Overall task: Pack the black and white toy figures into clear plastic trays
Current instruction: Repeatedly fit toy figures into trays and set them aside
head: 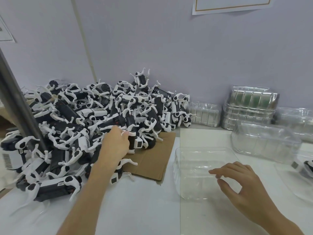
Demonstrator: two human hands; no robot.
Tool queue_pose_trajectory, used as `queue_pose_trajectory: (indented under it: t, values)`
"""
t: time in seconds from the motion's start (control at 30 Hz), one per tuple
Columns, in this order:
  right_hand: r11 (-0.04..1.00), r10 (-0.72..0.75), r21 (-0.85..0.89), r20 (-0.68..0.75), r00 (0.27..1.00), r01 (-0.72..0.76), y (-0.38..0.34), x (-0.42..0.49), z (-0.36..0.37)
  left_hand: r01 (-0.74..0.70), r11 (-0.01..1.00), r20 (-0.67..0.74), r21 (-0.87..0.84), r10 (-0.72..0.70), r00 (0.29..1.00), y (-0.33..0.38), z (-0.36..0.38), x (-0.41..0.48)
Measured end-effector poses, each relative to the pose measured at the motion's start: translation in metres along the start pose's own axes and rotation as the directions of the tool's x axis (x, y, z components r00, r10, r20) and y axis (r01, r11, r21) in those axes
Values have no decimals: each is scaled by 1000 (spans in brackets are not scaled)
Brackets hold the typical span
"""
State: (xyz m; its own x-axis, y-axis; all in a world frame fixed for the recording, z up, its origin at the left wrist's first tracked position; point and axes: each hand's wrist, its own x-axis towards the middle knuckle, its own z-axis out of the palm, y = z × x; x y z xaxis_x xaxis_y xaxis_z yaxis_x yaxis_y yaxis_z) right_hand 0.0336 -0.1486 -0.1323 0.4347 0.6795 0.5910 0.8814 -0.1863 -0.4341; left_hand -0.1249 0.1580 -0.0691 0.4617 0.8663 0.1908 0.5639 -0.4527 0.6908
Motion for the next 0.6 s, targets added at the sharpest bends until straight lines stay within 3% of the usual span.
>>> queue_pose_trajectory:
  t: [0.03, 0.1, 0.2, 0.27, 0.3, 0.33, 0.37, 0.4, 0.43, 0.47, 0.6]
  values:
    - [1000, 1, 2, 2, 1000, -1, 0, 0, 0, -16, 979, 53, 205, 5, 999, 4, -10, 11]
    - [1000, 3, 6, 11, 1000, -3, 0, 0, 0, -64, 894, 125, 443, 9, 992, 13, -24, 29]
    - [1000, 8, 9, 17, 1000, -8, 0, 0, -1, -61, 887, 122, 457, 6, 993, 19, -36, 43]
    - [1000, 14, 8, 15, 1000, -14, 1, 0, -3, -13, 960, 72, 281, -8, 997, 19, -43, 46]
    - [1000, 17, 10, 15, 1000, -17, 1, 0, -3, 40, 998, 41, 49, -42, 998, 20, -47, 50]
    - [1000, 21, 13, 14, 1000, -21, 1, 0, -3, 116, 947, 73, -299, -99, 992, 27, -52, 51]
    - [1000, 26, 18, 14, 1000, -26, 1, 0, -3, 171, 765, 156, -621, -93, 983, 37, -59, 54]
    - [999, 29, 25, 14, 999, -29, 2, -1, -2, 196, 539, 213, -819, -32, 977, 49, -67, 58]
    - [999, 31, 34, 12, 999, -31, 2, -1, -2, 191, 380, 217, -905, 26, 976, 61, -72, 65]
    - [999, 30, 39, 8, 1000, -30, 3, -1, -2, 165, 334, 196, -928, 63, 979, 76, -76, 72]
    - [997, 50, 54, -12, 999, -50, 7, -2, -4, 52, 533, 117, -844, 90, 989, 121, -66, 67]
